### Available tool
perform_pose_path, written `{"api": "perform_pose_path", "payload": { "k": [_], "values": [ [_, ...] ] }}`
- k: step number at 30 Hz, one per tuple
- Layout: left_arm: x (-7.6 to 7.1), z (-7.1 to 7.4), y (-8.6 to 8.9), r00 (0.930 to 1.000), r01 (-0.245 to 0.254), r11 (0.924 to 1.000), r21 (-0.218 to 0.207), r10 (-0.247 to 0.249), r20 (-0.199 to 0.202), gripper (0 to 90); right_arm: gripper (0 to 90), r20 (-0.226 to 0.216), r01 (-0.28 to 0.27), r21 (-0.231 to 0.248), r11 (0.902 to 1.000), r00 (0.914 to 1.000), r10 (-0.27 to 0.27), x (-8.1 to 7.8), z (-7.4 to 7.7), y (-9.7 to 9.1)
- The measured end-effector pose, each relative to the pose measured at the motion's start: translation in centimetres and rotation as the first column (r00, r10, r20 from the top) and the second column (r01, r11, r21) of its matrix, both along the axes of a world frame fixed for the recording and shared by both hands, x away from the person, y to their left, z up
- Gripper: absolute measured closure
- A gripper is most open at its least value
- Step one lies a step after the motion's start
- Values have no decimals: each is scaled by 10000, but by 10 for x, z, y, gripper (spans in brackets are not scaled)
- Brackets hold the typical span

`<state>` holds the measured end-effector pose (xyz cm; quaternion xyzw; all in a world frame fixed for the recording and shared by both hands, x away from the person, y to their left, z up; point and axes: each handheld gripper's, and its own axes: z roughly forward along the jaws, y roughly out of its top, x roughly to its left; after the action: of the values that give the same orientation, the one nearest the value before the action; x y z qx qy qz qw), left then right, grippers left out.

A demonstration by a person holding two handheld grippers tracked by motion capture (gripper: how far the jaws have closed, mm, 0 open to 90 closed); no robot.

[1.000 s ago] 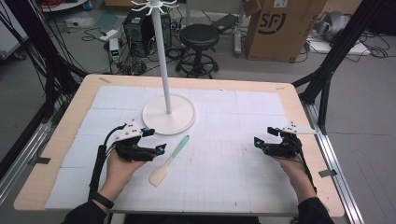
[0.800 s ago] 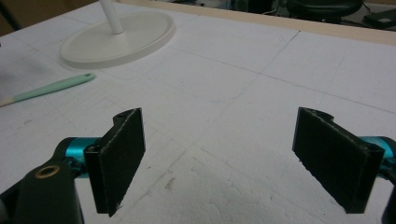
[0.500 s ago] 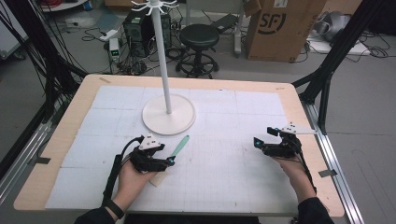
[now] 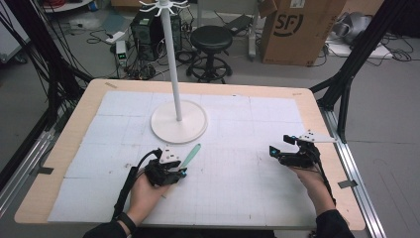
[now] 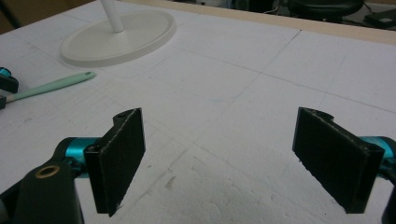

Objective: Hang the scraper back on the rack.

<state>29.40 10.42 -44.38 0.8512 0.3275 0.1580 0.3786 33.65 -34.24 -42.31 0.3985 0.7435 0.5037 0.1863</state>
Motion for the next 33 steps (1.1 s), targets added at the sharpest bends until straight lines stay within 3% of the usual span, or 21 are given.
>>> {"api": "perform_pose_path", "payload": {
  "k": [3, 9, 13, 21, 24, 28, 31, 32, 33],
  "values": [
    [-3, -1, -2, 9998, -135, 9999, 51, 135, 141, 714, 161, -22, -46, -30, 10000, 10000, 45, 0, 0, 1],
    [-3, 0, -1, 9988, -474, 9988, -158, 472, -114, 732, 161, 6, -15, 38, 10000, 10000, 15, -1, 1, 0],
    [-7, -1, -3, 9972, -746, 9971, -173, 746, -23, 738, 161, -14, -8, 54, 10000, 10000, 8, -1, 1, -1],
    [-5, -1, 0, 9976, -677, 9970, -376, 672, -155, 804, 161, 31, -40, 67, 10000, 10000, 40, -1, 1, -1],
    [-2, -1, 4, 9972, -601, 9954, -743, 566, -479, 807, 161, 16, -62, 67, 10000, 10000, 62, -1, 1, 0],
    [1, 5, 12, 9973, -558, 9858, -1587, 476, -555, 808, 161, -28, -66, 86, 9999, 10000, 67, -1, 1, 0],
    [2, 15, 20, 9969, -532, 9694, -2398, 375, -697, 808, 161, -11, -70, 64, 10000, 10000, 71, -1, 1, 0],
    [2, 15, 20, 9969, -532, 9694, -2398, 375, -697, 808, 161, -15, -65, 72, 10000, 10000, 65, -1, 1, 0],
    [2, 23, 27, 9973, -471, 9572, -2855, 290, -673, 808, 161, -22, -57, 88, 9999, 10000, 57, -1, 1, 0]
  ]
}}
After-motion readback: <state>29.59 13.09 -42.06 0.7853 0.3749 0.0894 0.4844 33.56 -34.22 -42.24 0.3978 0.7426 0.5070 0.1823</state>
